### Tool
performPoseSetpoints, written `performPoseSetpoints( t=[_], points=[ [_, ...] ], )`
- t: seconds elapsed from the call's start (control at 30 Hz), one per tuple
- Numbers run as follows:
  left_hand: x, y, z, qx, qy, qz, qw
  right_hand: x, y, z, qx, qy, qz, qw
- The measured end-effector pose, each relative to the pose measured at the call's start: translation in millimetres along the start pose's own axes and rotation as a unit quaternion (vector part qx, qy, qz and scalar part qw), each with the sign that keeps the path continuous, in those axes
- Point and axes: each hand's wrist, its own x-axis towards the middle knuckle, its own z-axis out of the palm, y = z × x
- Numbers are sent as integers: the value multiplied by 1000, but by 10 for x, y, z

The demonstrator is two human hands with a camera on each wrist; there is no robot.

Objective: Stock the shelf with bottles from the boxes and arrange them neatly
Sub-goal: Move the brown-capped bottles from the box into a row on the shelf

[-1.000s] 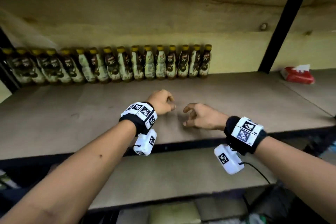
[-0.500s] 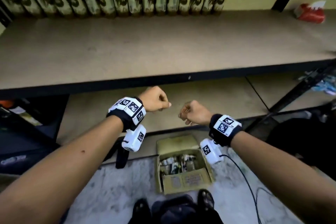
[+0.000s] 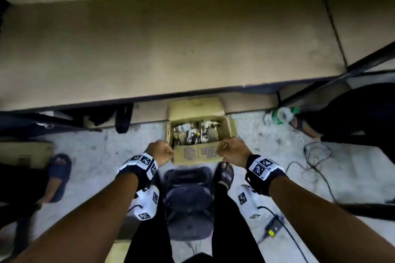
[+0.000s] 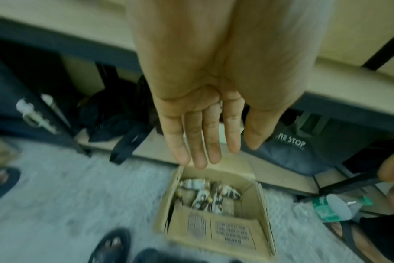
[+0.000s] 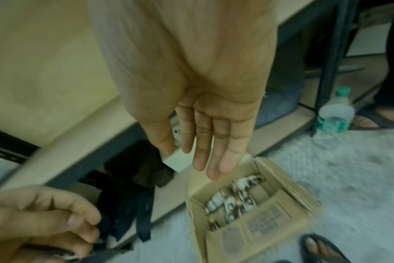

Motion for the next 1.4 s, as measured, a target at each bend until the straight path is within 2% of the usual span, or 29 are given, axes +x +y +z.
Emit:
performPoseSetpoints(
  t=[0.13,0.23,0.37,0.5,0.57,0.63,0.73,0.83,0.87,0.93,1.03,1.1,1.17,1.23,1.33,1.4],
  points=[
    [458,-331,764,-25,-15,-30,999,512,741,477,-31,-19,41,998],
    [829,-614,1277,-2,-42,-24,999,947,1161,836,-51,-23,61,997],
    [1468,-1072,1770,-5,-68,-40,997,1624,1570,1263,-64,-2,55,996],
    [2103,-1390,2006,-7,-37,-47,998,2293,1836,1604,-120,-3,21,993],
    [2421,-1422,2033,24,-27,-25,999,2651,1906,1719,-131,5,-5,991],
    [2752,-1394,2046,50,-44,11,998,3024,1950,1785,-168,-2,-32,985],
    [3214,-1372,2113,65,-81,66,992,3507,1984,1807,-266,-50,-61,961],
    [3557,-1402,2214,82,-82,79,990,3789,2005,1812,-292,-107,-32,950],
    [3622,-1404,2236,73,-81,73,991,3806,2011,1815,-284,-102,-32,953],
    [3668,-1389,2262,61,-65,63,994,3712,2013,1816,-279,-40,-64,957],
    [3502,-1309,2203,116,28,74,990,3329,1989,1778,-297,86,-111,944],
    [3268,-1242,2133,92,87,93,988,3050,1923,1706,-290,122,-127,941],
    [3034,-1222,2062,42,77,115,989,2865,1854,1578,-240,84,-139,957],
    [2864,-1256,2001,-29,11,131,991,2739,1790,1456,-185,-28,-138,973],
    [2641,-1347,1993,-89,-131,120,980,2574,1780,1499,-153,-197,-96,964],
    [2514,-1439,2142,-33,-191,96,976,2455,1882,1745,-149,-262,-58,952]
  ],
)
